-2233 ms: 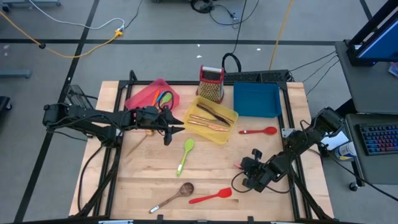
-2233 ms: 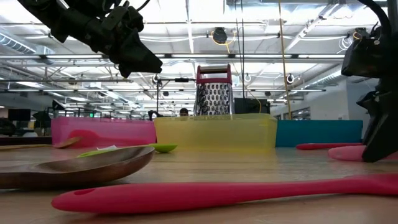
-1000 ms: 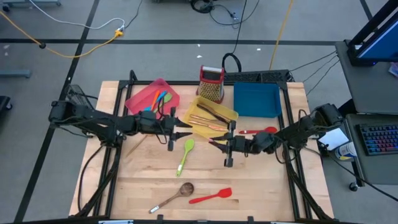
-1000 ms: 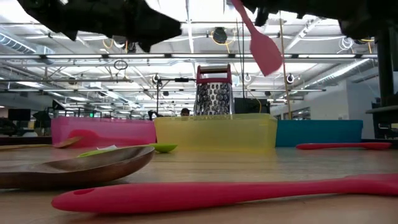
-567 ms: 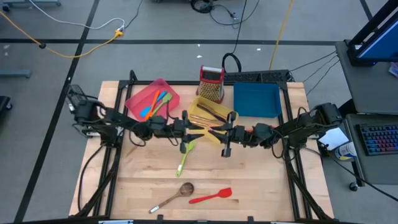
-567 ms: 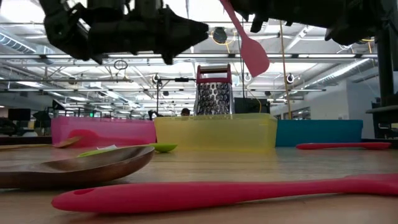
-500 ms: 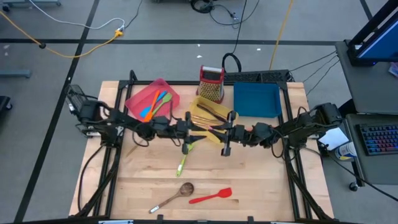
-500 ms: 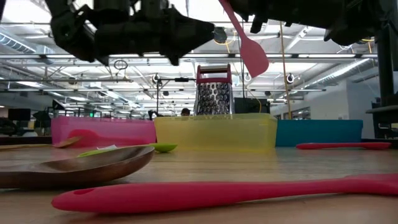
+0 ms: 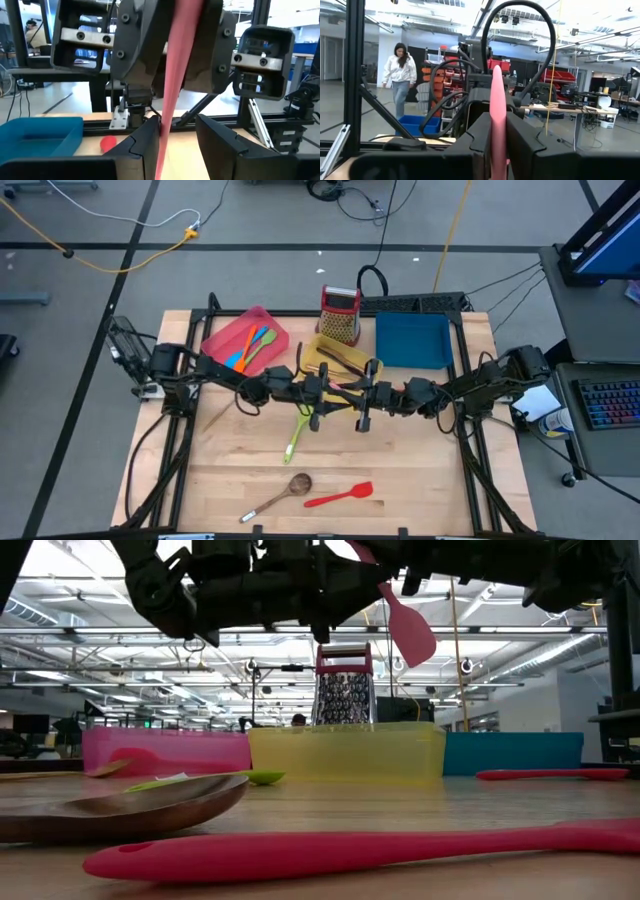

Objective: Pick & Place Kitchen Items
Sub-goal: Put the pink spatula into the red bin

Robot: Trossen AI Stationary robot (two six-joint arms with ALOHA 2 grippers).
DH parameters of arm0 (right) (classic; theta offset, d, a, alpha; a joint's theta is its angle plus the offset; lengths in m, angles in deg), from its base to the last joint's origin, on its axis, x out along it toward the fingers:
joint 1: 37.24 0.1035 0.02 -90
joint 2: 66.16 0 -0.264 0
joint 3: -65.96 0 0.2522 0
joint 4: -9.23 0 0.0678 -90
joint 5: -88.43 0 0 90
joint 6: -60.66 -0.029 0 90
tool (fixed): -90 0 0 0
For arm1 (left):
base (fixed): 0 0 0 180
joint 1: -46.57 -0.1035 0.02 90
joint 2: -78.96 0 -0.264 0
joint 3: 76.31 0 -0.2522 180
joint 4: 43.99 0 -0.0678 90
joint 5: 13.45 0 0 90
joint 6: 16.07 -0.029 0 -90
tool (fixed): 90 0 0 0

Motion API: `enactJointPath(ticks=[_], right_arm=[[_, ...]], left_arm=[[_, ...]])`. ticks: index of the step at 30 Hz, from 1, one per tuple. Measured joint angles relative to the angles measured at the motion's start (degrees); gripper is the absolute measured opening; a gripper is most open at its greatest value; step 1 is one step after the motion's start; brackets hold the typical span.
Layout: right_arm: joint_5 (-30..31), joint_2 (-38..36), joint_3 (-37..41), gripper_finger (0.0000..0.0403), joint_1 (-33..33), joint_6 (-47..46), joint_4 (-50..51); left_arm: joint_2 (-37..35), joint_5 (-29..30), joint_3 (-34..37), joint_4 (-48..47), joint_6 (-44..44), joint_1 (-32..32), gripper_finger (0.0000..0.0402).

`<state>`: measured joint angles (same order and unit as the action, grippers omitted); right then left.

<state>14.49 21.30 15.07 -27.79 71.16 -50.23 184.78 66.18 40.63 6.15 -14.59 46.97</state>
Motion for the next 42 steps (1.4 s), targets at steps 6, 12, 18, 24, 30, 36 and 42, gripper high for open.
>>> enactJointPath(ticks=[6, 12, 18, 24, 30, 36, 42], right_arm=[[0.0, 0.0, 0.0, 0.0032, 0.0, -0.39, 0.23], [-0.13, 0.0, -0.02, 0.0036, -0.09, -0.34, 1.23], [0.42, 0.0, -0.02, 0.0039, -0.13, -0.58, 1.77], [0.46, 0.0, -0.02, 0.0069, -0.13, -0.14, 3.63], [0.75, 0.02, -0.02, 0.0112, -0.02, 0.55, 3.66], [4.74, 0.02, -0.02, 0.0161, 0.42, 1.58, 4.05], [16.16, 0.0, -0.02, 0.0194, 3.11, 7.29, 6.97]], left_arm=[[-0.04, -0.09, 0.0, 0.79, -0.25, 0.0, 0.0133], [-0.04, 0.07, 0.0, 2.58, -1.21, -0.03, 0.008], [-0.04, 0.01, 0.0, 2.64, -0.57, -0.86, 0.0018], [-0.11, 0.62, 0.0, -0.03, 0.8, -1.09, 0.0025], [-0.13, 2.14, 0.0, -2.79, 1.48, -1.09, 0.0019], [-0.13, 2.55, 0.01, -3.99, 1.94, -1.19, 0.0016], [-1.06, 2.67, 0.02, -7.48, 1.9, -2.3, 0.0016]])
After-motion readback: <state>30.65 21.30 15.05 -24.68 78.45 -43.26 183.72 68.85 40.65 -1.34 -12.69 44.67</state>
